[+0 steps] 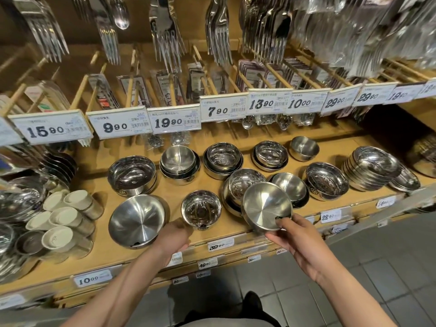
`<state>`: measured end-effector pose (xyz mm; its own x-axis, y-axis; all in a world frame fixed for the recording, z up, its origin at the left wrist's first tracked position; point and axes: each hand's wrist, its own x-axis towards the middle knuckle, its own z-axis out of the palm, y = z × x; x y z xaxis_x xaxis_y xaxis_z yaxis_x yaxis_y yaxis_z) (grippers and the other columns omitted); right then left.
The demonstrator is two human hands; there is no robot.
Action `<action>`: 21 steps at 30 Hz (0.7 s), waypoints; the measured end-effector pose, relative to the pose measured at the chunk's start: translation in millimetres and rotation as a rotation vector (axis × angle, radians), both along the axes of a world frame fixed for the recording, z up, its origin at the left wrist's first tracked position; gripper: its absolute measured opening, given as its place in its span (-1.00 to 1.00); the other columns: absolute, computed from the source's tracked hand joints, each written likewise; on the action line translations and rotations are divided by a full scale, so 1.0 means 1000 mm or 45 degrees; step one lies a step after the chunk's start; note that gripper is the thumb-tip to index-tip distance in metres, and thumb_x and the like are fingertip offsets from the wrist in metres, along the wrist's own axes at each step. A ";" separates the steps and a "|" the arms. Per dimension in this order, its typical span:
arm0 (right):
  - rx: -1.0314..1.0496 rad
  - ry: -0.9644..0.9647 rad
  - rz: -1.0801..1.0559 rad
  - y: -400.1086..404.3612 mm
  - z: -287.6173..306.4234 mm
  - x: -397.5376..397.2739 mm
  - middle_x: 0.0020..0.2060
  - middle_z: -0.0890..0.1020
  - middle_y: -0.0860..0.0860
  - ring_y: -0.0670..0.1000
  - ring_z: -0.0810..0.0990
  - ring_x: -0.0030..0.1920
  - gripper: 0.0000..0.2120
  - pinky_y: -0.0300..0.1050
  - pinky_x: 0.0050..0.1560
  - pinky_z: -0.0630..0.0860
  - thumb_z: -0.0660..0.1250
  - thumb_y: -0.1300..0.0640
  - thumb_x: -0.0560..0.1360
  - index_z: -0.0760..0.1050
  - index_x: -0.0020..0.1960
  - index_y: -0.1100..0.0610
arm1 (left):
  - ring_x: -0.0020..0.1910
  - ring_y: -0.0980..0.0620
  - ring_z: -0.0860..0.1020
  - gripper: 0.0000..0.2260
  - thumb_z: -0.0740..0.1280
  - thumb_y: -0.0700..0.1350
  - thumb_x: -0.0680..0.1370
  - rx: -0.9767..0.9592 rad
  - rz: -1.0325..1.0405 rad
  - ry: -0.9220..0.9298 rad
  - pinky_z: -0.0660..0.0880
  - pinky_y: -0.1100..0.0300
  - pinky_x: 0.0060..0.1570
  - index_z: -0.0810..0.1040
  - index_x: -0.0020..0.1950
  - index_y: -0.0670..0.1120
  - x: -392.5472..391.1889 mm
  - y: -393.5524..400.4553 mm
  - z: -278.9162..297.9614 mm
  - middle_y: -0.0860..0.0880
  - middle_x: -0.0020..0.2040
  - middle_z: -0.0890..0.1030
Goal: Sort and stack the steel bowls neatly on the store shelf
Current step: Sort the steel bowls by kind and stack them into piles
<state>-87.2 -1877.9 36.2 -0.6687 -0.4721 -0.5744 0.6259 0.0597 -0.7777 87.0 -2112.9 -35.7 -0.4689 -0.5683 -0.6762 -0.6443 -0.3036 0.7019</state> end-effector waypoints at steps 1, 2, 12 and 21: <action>0.013 0.011 0.009 0.000 0.001 -0.001 0.08 0.68 0.29 0.11 0.76 -0.04 -0.79 -0.14 -0.16 0.71 0.31 0.37 0.59 0.51 0.21 0.35 | 0.06 -0.15 0.67 -0.91 0.34 -0.17 0.60 -0.082 -0.046 -0.036 0.64 0.03 0.01 0.60 0.08 -0.11 0.001 0.001 0.006 -0.15 -0.01 0.67; 0.027 0.021 0.016 0.001 0.001 -0.002 0.10 0.67 0.29 0.11 0.76 -0.03 -0.79 -0.14 -0.15 0.71 0.31 0.36 0.59 0.51 0.22 0.34 | 0.07 -0.14 0.67 -0.93 0.33 -0.16 0.59 -0.144 -0.082 -0.055 0.62 -0.04 0.11 0.60 0.03 -0.08 0.002 0.002 0.012 -0.15 0.01 0.68; 0.111 0.014 -0.067 0.029 -0.002 -0.012 0.03 0.63 0.36 0.10 0.73 -0.14 -0.78 -0.11 -0.09 0.71 0.29 0.33 0.61 0.46 0.24 0.37 | -0.15 -0.05 0.58 -0.86 0.30 -0.23 0.56 -0.337 -0.310 -0.030 0.49 0.16 -0.13 0.56 0.07 -0.05 -0.032 0.015 0.055 -0.10 -0.14 0.63; 0.086 -0.008 -0.239 0.066 -0.008 -0.052 0.07 0.65 0.29 0.08 0.77 -0.19 -0.70 -0.15 -0.21 0.71 0.24 0.42 0.58 0.40 0.30 0.28 | 0.05 -0.01 0.61 -0.83 0.33 -0.24 0.61 -0.159 -0.325 0.165 0.58 0.32 -0.19 0.57 0.19 -0.12 -0.077 0.056 0.074 -0.10 0.10 0.60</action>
